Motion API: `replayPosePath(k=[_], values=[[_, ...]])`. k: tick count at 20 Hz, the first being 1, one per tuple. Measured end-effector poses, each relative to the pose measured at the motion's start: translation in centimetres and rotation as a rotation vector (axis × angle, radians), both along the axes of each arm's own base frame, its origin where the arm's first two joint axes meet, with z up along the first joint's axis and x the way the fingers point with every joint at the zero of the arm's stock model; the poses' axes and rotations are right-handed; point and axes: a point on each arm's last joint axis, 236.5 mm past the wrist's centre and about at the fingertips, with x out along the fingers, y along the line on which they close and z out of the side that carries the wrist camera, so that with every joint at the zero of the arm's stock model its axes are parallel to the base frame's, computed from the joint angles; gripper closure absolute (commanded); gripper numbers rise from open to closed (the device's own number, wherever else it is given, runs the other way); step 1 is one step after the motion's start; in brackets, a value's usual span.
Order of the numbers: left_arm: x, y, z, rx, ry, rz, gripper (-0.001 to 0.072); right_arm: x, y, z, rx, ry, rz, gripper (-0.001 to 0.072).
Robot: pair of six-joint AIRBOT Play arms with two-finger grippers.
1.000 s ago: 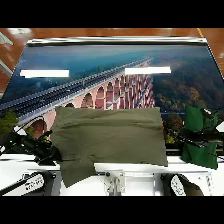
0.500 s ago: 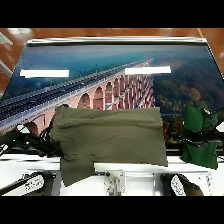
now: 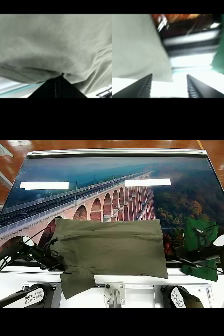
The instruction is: Fold the shirts.
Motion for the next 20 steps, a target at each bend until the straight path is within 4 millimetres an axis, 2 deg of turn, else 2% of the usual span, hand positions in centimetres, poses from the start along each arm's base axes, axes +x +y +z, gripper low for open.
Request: replayPosePath(k=[4,7,15,20], values=[[0.3,-0.4,0.6,-0.016,-0.019,0.002,0.0664,-3.1,2.7,-1.7,0.102,0.089,0.013,0.0036],[0.8,-0.9,1.5,-0.035,-0.054,0.011,0.0664,-4.0,3.6,-2.6,0.129,0.111,0.012,0.0036],[1.5,-1.7,4.1,-0.073,-0.133,0.011,0.0664,-5.2,3.5,-3.1,0.121,0.150,0.014,0.0037],[1.7,-1.8,4.8,-0.079,-0.146,0.005,0.0663,-5.8,3.1,-3.6,0.108,0.191,0.006,0.0038]])
